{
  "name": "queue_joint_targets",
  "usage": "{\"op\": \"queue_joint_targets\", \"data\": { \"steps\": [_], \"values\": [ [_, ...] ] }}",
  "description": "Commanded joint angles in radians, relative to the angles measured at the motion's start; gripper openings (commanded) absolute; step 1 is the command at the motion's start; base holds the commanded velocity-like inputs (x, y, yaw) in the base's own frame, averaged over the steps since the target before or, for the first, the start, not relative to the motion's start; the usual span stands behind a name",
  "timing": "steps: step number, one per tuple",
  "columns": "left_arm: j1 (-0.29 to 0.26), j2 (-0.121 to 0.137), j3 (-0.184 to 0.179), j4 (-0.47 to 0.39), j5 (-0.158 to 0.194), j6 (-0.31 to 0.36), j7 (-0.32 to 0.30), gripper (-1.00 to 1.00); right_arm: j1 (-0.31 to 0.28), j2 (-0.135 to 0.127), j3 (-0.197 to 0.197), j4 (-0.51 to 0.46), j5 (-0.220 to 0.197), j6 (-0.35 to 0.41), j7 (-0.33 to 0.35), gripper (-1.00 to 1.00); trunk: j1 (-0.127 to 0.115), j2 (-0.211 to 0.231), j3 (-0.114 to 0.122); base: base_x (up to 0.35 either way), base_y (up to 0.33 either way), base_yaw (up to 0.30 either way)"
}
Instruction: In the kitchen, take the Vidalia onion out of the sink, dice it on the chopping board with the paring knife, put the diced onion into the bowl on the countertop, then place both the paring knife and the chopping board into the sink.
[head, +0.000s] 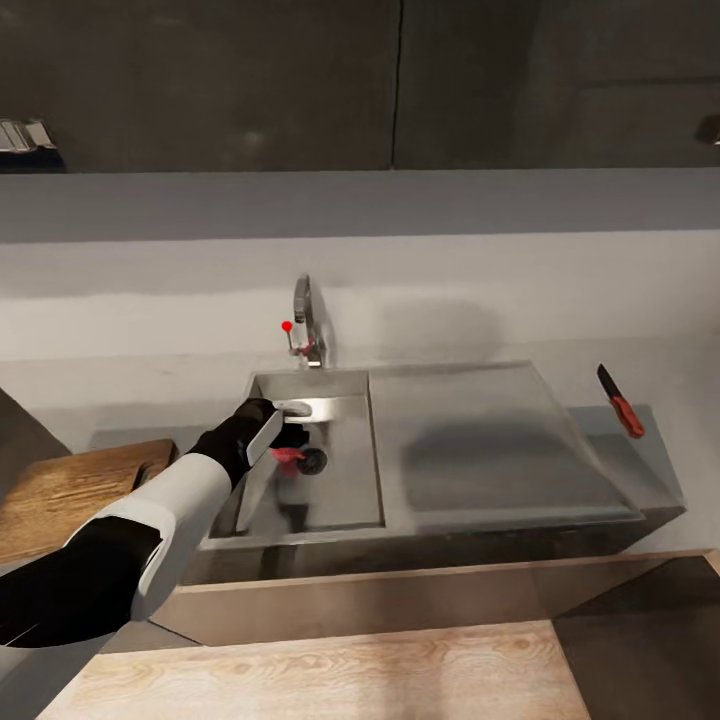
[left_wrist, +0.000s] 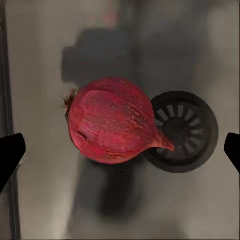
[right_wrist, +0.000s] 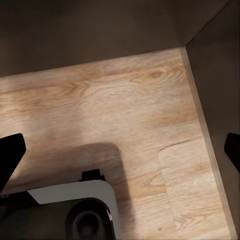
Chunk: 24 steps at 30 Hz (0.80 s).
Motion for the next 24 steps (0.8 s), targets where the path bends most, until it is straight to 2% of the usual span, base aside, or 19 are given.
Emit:
{"op": "queue_joint_targets", "data": {
  "steps": [1, 14, 24],
  "values": [
    [-0.001, 0.001, -0.007, -0.001, 0.011, 0.003, 0.007, 1.0, -0.001, -0.001, 0.009, -0.002, -0.006, -0.003, -0.007, 1.0, 0.001, -0.002, -0.003, 0.121, 0.072, 0.0],
    [0.011, 0.002, -0.008, -0.001, 0.011, 0.002, 0.007, 1.0, -0.001, -0.001, 0.009, -0.002, -0.006, -0.003, -0.007, 1.0, 0.001, -0.002, -0.024, 0.084, 0.011, 0.0],
    [0.012, 0.001, -0.008, 0.018, 0.011, -0.043, 0.007, 1.0, -0.001, -0.001, 0.009, -0.002, -0.006, -0.003, -0.007, 1.0, 0.001, -0.002, -0.04, 0.077, 0.0, 0.0]
  ]
}}
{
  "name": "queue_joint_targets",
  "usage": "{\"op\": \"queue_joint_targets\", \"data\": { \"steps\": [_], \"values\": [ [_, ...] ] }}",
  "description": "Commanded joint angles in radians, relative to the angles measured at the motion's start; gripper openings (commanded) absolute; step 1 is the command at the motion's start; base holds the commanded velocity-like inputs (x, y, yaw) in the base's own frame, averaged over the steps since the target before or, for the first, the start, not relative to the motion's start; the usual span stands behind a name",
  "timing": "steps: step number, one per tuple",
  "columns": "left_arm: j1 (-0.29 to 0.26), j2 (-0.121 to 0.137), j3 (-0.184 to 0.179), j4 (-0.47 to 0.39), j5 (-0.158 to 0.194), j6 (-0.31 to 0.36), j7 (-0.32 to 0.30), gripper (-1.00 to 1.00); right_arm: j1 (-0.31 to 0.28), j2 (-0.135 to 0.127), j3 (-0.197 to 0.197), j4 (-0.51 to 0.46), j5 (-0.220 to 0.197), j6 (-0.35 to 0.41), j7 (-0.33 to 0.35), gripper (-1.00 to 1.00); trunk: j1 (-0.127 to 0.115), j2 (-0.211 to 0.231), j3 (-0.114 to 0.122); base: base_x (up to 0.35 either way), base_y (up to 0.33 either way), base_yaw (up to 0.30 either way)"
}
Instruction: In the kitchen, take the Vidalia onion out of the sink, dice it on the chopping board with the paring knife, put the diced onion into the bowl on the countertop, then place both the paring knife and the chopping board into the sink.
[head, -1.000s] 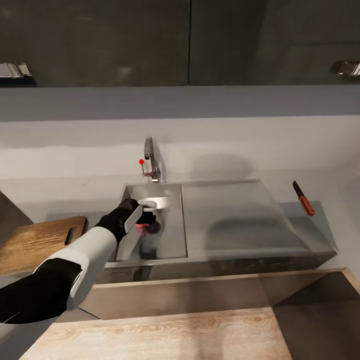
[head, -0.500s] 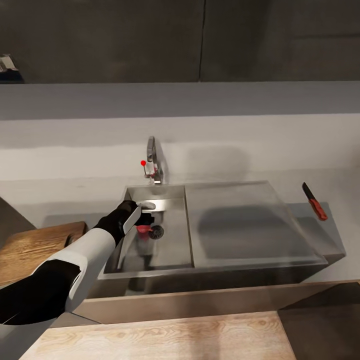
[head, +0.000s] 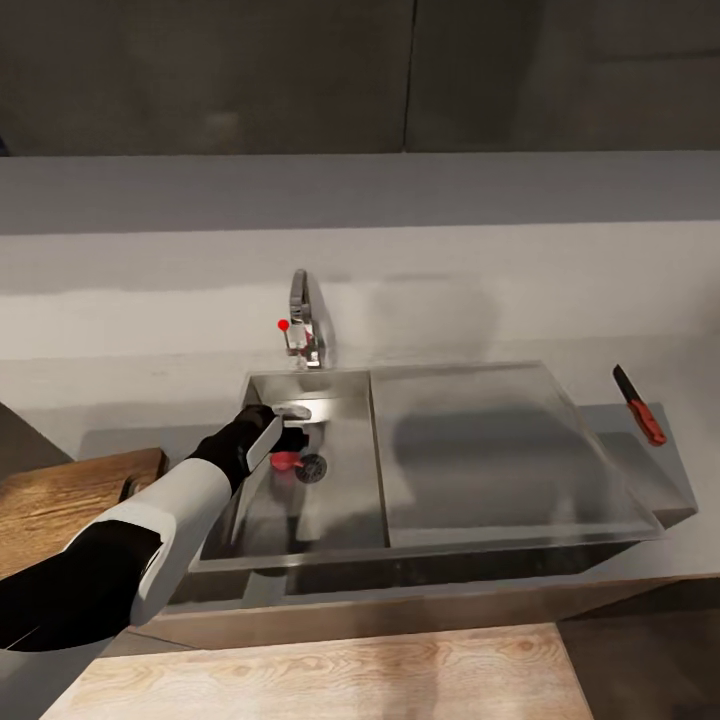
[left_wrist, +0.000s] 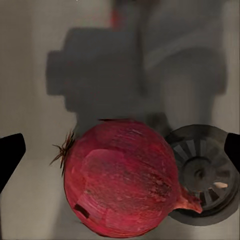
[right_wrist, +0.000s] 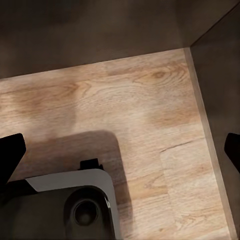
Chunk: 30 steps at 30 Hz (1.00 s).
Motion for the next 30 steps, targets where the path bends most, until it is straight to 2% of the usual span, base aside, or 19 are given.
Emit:
{"op": "queue_joint_targets", "data": {
  "steps": [1, 30],
  "values": [
    [-0.001, 0.001, -0.007, 0.0, 0.011, 0.003, 0.008, 1.0, -0.001, -0.001, 0.009, -0.002, -0.006, -0.003, -0.007, 1.0, 0.001, -0.002, -0.003, 0.062, 0.0, 0.0],
    [0.001, 0.001, -0.007, 0.024, 0.01, 0.001, 0.007, 1.0, 0.0, -0.001, 0.009, -0.002, -0.007, -0.003, -0.008, 1.0, 0.001, -0.002, -0.012, -0.032, 0.0, 0.0]
  ]
}}
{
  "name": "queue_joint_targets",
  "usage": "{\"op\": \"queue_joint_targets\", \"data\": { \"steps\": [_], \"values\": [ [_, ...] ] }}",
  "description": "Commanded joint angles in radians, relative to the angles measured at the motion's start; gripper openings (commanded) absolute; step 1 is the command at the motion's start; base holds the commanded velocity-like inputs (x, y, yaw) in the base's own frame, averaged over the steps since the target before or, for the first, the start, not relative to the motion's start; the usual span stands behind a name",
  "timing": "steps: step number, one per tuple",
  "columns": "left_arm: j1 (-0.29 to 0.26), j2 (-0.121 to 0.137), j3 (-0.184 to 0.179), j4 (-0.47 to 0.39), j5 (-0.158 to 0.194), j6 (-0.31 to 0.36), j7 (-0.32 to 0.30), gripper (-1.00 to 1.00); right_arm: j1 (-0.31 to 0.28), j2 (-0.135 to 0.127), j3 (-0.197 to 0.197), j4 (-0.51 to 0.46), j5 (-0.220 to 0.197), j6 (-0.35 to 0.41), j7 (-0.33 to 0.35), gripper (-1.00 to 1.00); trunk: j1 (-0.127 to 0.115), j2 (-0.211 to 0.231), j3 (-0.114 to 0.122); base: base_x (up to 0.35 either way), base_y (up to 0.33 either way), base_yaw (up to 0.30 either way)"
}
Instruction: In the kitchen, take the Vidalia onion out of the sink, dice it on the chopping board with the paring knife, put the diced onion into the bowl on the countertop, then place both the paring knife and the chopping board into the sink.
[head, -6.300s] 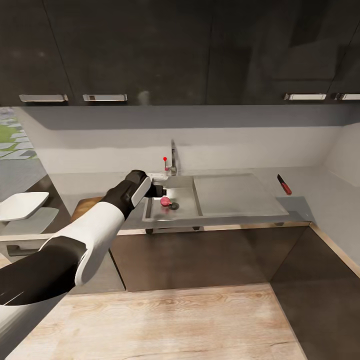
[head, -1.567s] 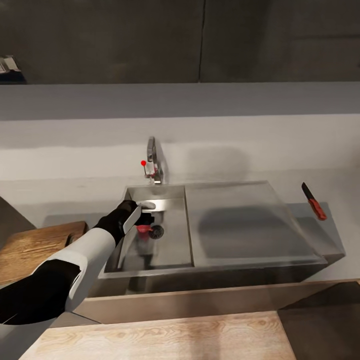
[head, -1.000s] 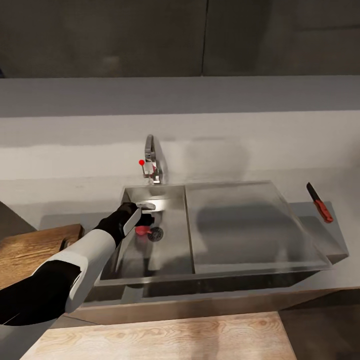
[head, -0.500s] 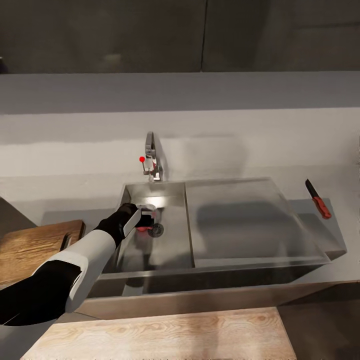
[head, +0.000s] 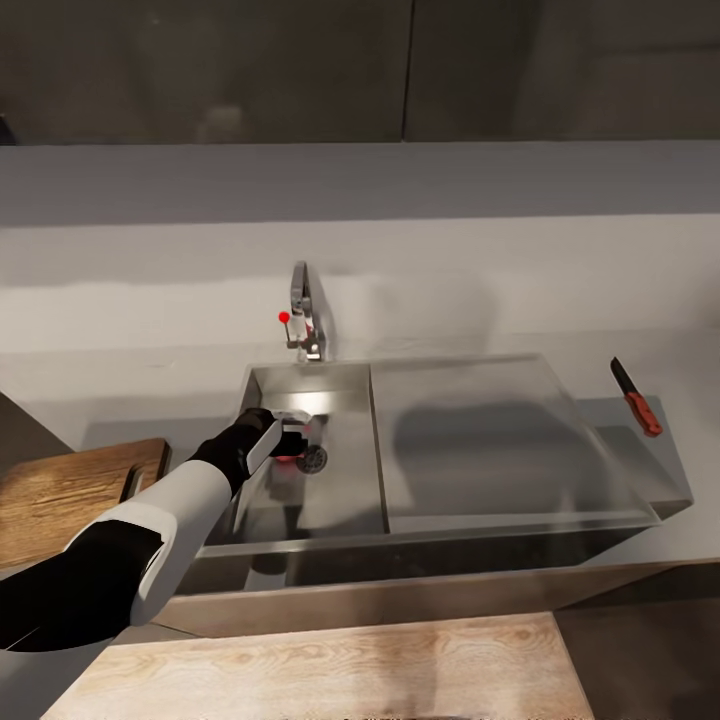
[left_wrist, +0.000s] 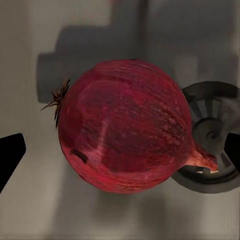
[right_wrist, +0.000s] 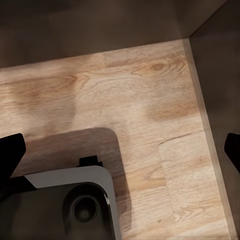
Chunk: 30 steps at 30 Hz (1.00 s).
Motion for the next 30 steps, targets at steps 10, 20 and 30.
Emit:
{"op": "queue_joint_targets", "data": {
  "steps": [10, 20, 30],
  "values": [
    [-0.001, 0.001, -0.007, -0.001, 0.011, 0.004, 0.007, 1.0, -0.001, -0.001, 0.009, -0.002, -0.006, -0.003, -0.007, 1.0, 0.001, -0.002, -0.017, 0.0, 0.0, 0.0],
    [-0.001, 0.001, -0.007, 0.001, 0.011, 0.004, 0.007, 1.0, -0.001, -0.001, 0.009, -0.002, -0.006, -0.003, -0.007, 1.0, 0.001, -0.002, -0.024, 0.0, 0.0, 0.0],
    [-0.001, 0.001, -0.007, 0.001, 0.01, 0.003, 0.007, 1.0, -0.001, -0.003, 0.008, -0.002, -0.006, -0.003, -0.007, 1.0, 0.001, -0.002, -0.024, 0.073, -0.032, 0.0]
  ]
}}
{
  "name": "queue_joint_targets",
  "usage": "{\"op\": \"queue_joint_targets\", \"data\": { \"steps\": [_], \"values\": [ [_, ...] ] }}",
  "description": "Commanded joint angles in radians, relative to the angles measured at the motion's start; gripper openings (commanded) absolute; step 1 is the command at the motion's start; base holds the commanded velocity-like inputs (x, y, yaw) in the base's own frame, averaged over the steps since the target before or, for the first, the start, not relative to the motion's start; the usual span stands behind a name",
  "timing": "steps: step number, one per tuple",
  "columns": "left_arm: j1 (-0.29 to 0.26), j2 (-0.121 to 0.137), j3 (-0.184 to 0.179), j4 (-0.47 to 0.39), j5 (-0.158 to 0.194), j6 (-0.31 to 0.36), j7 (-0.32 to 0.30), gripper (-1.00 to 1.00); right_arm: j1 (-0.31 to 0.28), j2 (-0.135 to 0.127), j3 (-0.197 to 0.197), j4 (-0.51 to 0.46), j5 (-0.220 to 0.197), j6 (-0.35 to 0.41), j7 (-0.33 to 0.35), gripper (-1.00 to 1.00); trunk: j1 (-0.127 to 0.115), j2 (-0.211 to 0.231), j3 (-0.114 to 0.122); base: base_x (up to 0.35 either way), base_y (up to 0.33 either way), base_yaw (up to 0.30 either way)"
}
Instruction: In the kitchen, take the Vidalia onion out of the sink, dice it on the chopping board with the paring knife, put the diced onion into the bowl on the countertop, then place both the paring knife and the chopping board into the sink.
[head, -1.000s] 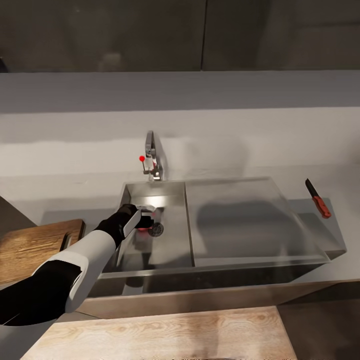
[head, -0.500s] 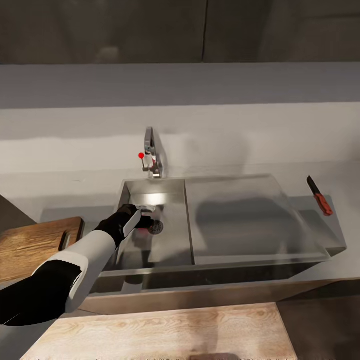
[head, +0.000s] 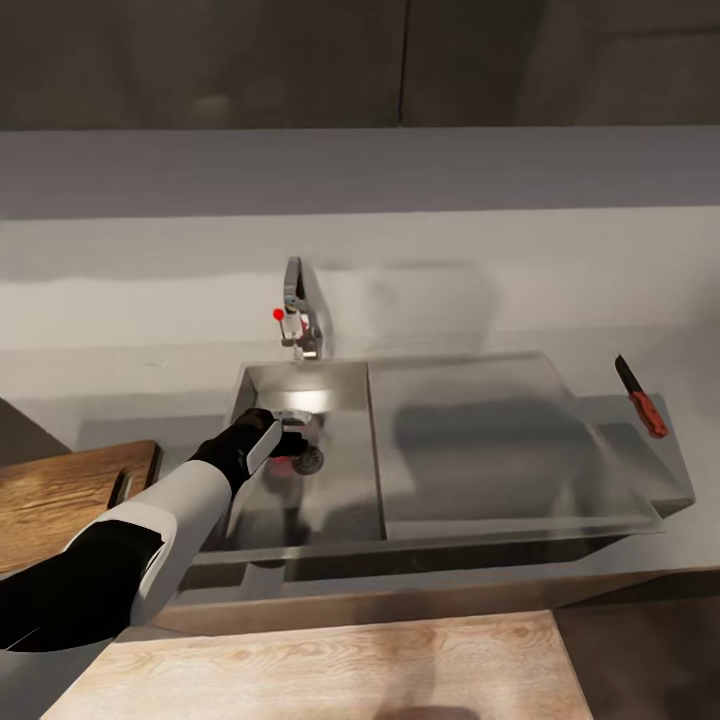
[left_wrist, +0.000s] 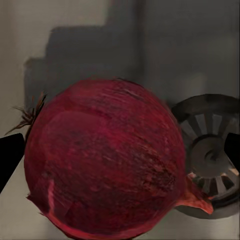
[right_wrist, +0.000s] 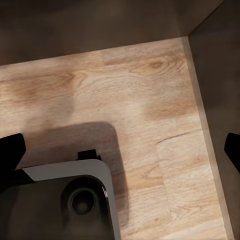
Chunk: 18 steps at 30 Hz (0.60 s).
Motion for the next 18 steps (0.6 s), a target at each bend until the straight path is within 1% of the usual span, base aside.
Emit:
{"op": "queue_joint_targets", "data": {
  "steps": [1, 18],
  "values": [
    [-0.001, 0.001, -0.007, -0.001, 0.011, 0.004, 0.008, 1.0, -0.001, -0.001, 0.008, -0.002, -0.006, -0.003, -0.007, 1.0, 0.001, -0.002, -0.002, 0.05, -0.032, 0.0],
    [-0.001, 0.001, -0.007, 0.004, 0.011, 0.003, 0.008, 1.0, -0.001, -0.001, 0.009, 0.001, -0.006, -0.003, -0.007, 1.0, 0.001, -0.002, -0.002, 0.007, -0.004, 0.0]
  ]
}}
